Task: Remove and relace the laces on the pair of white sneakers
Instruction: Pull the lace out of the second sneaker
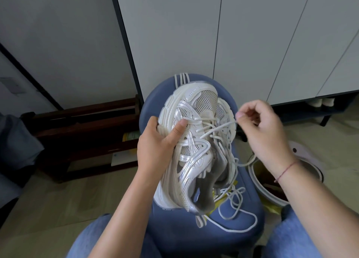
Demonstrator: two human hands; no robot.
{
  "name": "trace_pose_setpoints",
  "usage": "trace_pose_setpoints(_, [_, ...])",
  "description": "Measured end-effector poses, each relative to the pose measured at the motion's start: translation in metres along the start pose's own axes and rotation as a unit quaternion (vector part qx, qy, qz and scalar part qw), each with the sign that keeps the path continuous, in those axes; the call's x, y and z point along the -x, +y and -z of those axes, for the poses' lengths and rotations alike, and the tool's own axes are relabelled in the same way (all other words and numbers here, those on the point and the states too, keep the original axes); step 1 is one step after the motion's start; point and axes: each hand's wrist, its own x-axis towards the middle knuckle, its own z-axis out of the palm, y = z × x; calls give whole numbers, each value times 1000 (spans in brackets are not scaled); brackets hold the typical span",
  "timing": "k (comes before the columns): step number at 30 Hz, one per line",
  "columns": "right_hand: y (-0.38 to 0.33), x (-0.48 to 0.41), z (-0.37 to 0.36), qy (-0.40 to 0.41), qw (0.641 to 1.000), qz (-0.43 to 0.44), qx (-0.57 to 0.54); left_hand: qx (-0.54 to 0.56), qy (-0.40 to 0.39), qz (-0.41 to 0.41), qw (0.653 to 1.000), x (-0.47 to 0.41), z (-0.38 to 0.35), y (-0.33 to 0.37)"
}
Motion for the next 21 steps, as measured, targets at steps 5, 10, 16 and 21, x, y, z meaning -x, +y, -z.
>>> trace_pose_setpoints(5, [-13,15,-20,-111,977,151,105,-17,-4,-7,1000,0,-3,2])
trace_pose_setpoints(10, [-13,15,-27,-139,979,143,30,-10,-11,-3,1000,1,-2,0])
trace_pose_setpoints(16, [-20,-1,-5,-59,839,-175,-512,56,-9,25,998,0,2,0])
trace_pose_setpoints(21, [-6,-11,7,-7,927,-177,-331,70,-1,41,997,-2,3,-3])
